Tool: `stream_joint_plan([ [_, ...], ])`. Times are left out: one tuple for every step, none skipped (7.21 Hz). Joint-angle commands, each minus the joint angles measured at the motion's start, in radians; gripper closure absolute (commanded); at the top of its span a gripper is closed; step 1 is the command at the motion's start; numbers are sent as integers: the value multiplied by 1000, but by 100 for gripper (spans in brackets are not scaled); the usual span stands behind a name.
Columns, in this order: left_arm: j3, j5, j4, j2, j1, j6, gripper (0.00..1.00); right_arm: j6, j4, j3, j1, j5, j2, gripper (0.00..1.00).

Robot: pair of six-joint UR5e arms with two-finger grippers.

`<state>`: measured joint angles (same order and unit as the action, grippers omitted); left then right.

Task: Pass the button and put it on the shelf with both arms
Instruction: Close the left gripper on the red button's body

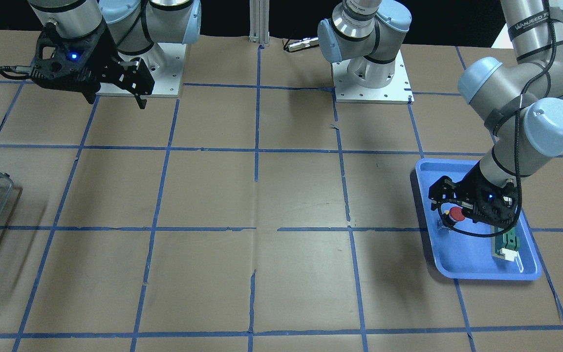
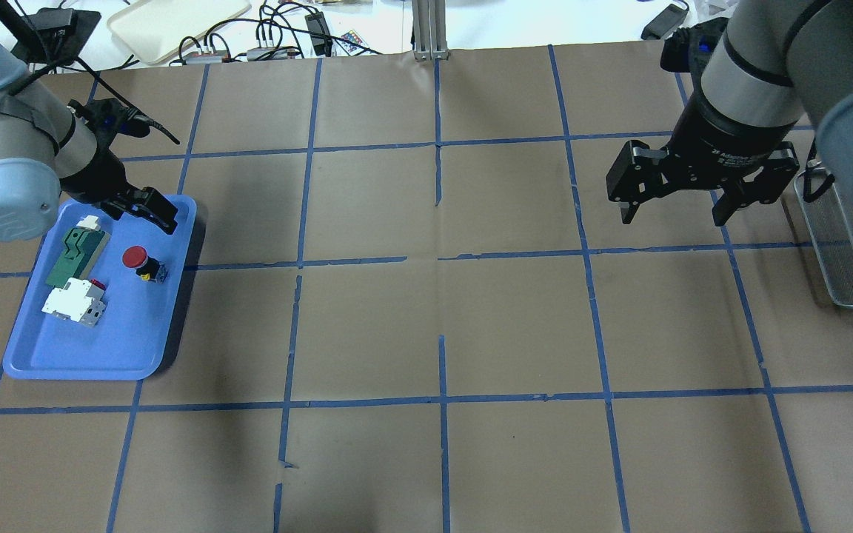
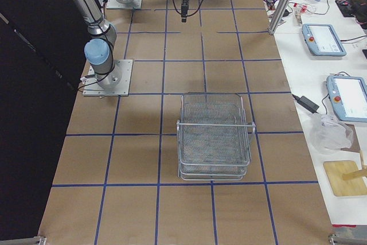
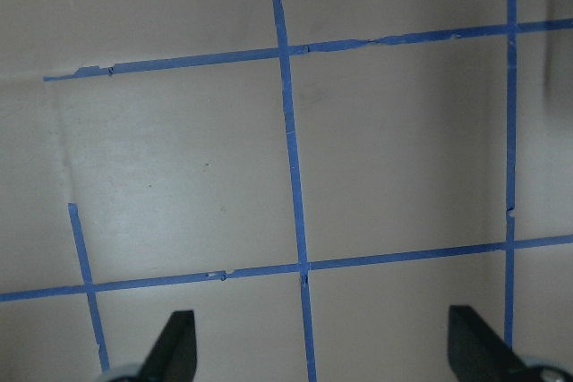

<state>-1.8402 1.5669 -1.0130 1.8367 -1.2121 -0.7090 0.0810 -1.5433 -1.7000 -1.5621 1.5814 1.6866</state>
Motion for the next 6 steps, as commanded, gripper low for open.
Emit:
stream_joint_plan([
  [-17,8,45,56,11,-46,0,-1,-4,-13,0,-6,1,0],
  [-17,43,44,70,14,-56,0,0,-11,-13,-1,-4,1,0],
  [-17,86,43,82,20,-64,0,-1,-8,-13,-1,2,1,0],
  [-27,85,43,87,29,-66,0,-1,-8,-13,-1,3,1,0],
  [-52,82,57,87,48,-75,0,-1,-17,-15,-1,-6,-1,0],
  [-66,79,98,87,55,-75,29,-1,-2,-15,-1,3,1,0],
])
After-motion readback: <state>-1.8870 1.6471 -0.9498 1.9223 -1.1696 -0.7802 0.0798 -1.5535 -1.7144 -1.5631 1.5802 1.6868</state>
